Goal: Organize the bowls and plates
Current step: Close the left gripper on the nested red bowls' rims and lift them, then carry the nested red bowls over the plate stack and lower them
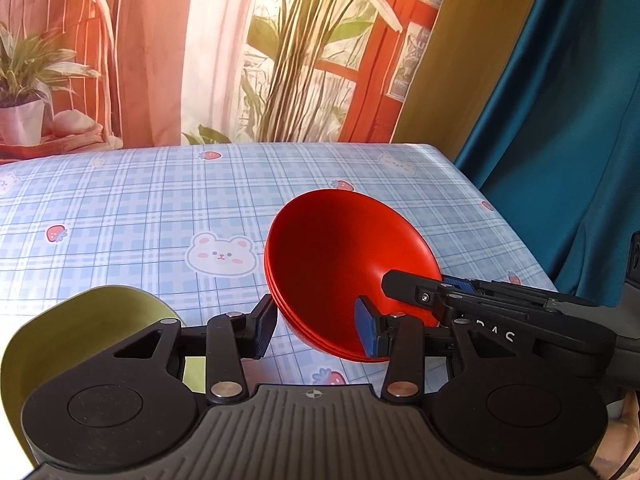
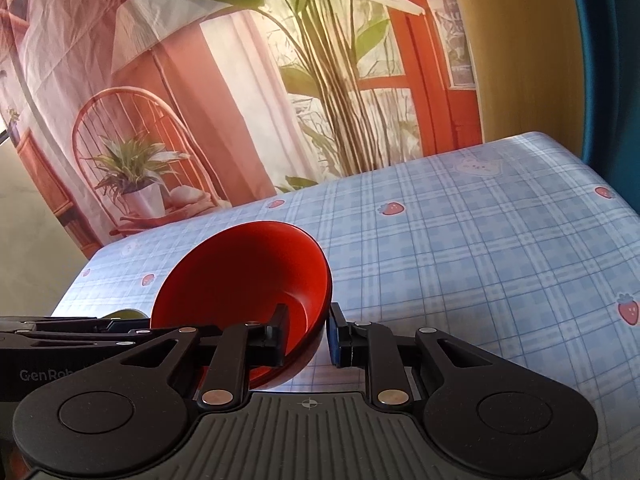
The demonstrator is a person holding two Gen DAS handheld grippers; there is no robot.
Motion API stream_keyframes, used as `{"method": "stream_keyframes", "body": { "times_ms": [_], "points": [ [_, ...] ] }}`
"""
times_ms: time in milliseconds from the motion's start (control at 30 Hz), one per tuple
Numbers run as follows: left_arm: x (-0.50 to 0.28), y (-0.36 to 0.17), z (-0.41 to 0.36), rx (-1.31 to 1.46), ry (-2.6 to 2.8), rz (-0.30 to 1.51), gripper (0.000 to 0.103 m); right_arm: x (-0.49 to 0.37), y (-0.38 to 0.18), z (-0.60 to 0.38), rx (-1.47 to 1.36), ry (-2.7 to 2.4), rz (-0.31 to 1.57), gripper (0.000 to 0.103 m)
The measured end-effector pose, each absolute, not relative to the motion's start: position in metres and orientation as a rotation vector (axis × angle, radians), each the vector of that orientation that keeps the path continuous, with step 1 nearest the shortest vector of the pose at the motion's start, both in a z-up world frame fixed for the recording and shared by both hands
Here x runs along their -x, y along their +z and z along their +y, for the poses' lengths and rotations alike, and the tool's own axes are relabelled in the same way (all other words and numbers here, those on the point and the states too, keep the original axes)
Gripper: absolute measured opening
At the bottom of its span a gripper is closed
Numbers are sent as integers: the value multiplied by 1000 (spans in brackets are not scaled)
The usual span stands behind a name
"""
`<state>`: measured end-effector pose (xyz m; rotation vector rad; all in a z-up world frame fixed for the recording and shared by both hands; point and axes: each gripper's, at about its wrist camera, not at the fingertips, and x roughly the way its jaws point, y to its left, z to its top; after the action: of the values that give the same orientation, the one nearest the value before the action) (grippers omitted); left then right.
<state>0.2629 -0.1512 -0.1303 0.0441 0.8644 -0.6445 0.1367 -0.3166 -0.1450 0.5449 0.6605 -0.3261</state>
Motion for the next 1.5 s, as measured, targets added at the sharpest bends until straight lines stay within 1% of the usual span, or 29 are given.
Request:
{"method": "stream_keyframes", "body": {
  "times_ms": [600, 1000, 1500],
  "points": [
    [-234, -102, -116, -26, -627, 803, 45, -126, -114, -277, -519, -298, 620, 19],
    [-216, -92, -76, 0, -606, 784, 45, -134, -101, -240, -490, -258, 615, 19],
    [-211, -101, -24, 20, -530, 809, 45, -165, -115, -190, -481, -176, 654, 18]
  ]
}}
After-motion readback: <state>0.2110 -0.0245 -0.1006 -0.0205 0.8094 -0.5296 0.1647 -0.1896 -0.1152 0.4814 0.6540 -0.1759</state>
